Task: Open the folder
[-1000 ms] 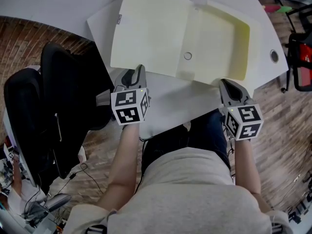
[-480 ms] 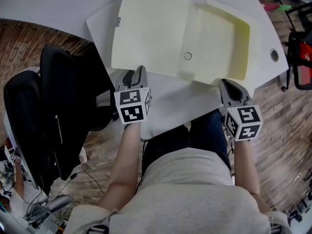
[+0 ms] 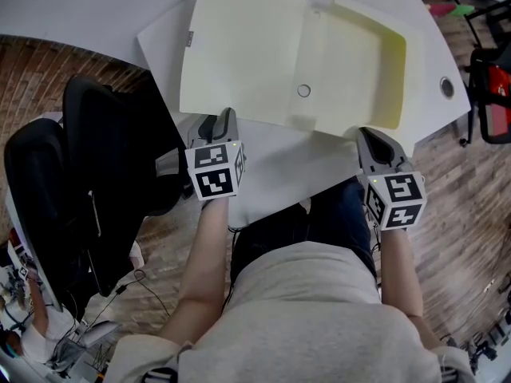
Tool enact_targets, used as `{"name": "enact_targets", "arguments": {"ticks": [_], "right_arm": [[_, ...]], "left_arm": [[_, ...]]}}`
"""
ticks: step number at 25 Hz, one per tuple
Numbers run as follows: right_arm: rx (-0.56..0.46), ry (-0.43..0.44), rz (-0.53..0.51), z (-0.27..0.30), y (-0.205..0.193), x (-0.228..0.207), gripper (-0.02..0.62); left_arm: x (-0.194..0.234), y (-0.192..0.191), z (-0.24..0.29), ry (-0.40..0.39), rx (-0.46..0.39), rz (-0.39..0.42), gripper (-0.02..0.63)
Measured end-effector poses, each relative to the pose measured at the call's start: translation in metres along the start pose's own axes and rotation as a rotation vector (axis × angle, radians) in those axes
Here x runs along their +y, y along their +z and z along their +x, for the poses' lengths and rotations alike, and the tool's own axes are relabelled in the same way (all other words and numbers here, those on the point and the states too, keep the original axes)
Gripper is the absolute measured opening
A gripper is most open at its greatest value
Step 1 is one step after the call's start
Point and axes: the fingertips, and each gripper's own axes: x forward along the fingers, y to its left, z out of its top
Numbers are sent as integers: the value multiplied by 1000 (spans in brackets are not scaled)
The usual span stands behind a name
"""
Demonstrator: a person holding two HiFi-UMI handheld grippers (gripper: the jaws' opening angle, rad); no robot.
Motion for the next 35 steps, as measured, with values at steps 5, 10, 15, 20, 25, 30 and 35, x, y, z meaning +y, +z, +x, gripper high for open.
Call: {"name": "enact_targets", "arguments": {"ticks": [5,10,15,20,25,30,35], "right_arm": [[-11,-4,3,0,-1,0,21],[-12,-7,3,0,0,0,21],[-14,-10,1,0,0,0,21],[-15,-14,2,-1,0,0,21],[-18,-19,5,0,0,0,21],[-20,-29,8,0,1,-1,21],[-21,-33,-9,-2,0,-1,21]], "left_arm": [[0,-2,1,5,5,6,112],[1,-3,3,8,12,9,114],[0,-2,2,8,4,2,117],[1,0,0,5,-13,-3,120],[1,1,-1,4,-33,3,123],[2,3,-3,7,-48,-12,127],[2,7,-7,9,-66,-41,137]]}}
